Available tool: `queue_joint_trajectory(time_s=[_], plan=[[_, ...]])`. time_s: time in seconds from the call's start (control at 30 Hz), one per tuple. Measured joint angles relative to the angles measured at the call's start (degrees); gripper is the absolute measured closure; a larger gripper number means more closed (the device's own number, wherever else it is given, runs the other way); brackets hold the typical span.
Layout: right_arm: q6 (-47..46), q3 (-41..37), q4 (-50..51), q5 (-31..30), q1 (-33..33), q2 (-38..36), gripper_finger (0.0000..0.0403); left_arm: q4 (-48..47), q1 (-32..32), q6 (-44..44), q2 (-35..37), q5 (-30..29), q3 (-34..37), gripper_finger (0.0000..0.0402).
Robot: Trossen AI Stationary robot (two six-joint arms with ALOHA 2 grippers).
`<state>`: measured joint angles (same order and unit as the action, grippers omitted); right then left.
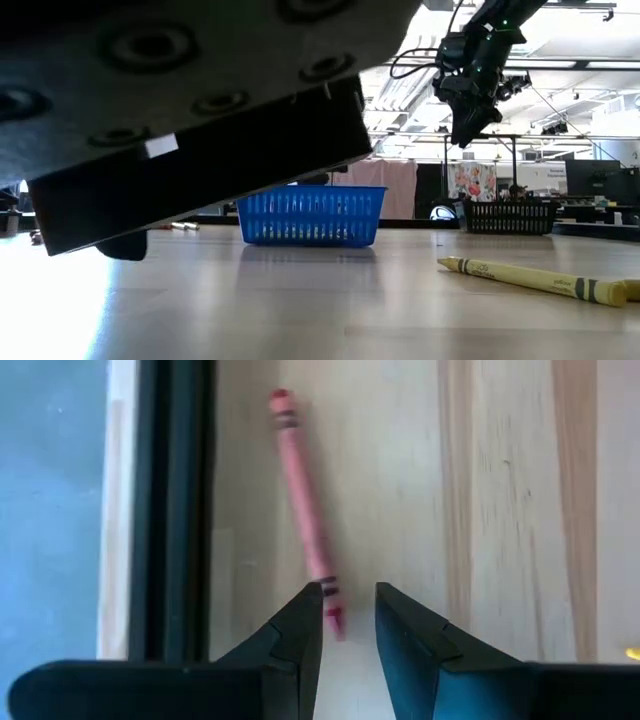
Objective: Sort crayons
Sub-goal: Put the red crayon into the black basket
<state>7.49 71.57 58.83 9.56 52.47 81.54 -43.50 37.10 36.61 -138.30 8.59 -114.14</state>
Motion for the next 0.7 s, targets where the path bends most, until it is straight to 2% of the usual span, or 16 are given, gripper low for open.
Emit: queue_joint_trajectory(time_s=[0.17, 0.43, 0.7], plan=[[-1.5, 0.0, 0.0, 0.0, 0.0, 0.0, 0.0265, 0.1, -0.1, 0.4, 0.0, 0.2, 0.0, 0.0322], [-1.5, 0.0, -0.2, 0.0, 0.0, 0.0, 0.0265, 1.1, 0.1, 3.8, 0.0, 4.2, 0.1, 0.0322], [-2.6, 0.0, -0.2, 0.0, 0.0, 0.0, 0.0265, 1.3, 1.8, 0.2, -1.2, 9.7, 0.0, 0.0322]])
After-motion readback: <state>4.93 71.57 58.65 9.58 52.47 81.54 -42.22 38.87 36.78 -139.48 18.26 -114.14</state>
